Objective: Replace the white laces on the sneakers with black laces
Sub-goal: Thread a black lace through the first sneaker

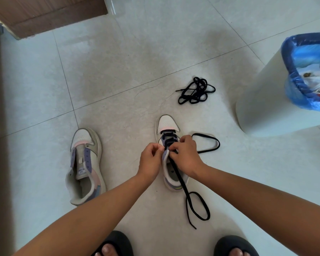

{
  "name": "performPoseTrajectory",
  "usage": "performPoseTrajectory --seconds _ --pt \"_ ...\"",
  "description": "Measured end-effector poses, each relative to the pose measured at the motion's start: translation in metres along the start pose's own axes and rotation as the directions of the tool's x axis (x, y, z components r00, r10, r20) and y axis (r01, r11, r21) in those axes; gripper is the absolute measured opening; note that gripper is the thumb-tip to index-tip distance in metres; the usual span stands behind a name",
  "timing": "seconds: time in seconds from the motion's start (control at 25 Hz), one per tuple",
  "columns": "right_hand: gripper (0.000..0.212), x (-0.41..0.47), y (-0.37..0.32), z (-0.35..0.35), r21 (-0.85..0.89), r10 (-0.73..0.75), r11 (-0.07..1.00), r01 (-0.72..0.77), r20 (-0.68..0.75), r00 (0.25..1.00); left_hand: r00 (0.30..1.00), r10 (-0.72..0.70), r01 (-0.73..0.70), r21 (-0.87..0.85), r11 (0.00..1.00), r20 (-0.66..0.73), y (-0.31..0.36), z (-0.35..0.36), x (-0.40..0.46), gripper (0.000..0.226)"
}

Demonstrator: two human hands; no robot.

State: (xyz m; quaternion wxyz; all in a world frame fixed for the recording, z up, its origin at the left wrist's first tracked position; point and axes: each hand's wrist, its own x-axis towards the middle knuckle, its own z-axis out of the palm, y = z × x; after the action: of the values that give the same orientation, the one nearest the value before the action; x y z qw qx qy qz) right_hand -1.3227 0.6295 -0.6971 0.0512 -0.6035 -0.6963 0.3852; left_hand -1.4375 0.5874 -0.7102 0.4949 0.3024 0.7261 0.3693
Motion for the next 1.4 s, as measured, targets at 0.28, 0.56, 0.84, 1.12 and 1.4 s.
performPoseTrajectory --seconds 0.28,0.56,0.84,1.12,1.4 --pt "0.018 -0.001 -0.001 -0.002 -0.257 -0.116 0.958 0.127 0.056 0.992 0.976 0.023 -0.170 0.689 0.704 0.217 -0.006 0.001 -0.039 0.039" --pt "0.029 -0.013 0.003 0.002 -0.447 -0.460 0.793 0.414 0.007 0.888 0.979 -0.160 0.062 0.557 0.828 0.129 -0.002 0.012 -0.038 0.008" --pt "0.038 -0.004 0.022 -0.026 0.121 -0.075 0.990 0.076 -0.007 0.997 0.977 0.044 -0.194 0.789 0.583 0.208 0.007 -0.008 -0.028 0.026" --pt "0.025 -0.015 0.016 -0.022 -0.025 -0.085 0.996 0.083 -0.064 0.994 0.870 0.412 -0.456 0.761 0.461 0.271 0.026 0.009 -0.006 0.015" --pt "0.022 -0.022 0.011 -0.024 -0.238 -0.115 0.965 0.108 -0.016 0.993 0.719 0.522 -0.620 0.763 0.183 0.458 0.030 0.005 0.008 0.019"
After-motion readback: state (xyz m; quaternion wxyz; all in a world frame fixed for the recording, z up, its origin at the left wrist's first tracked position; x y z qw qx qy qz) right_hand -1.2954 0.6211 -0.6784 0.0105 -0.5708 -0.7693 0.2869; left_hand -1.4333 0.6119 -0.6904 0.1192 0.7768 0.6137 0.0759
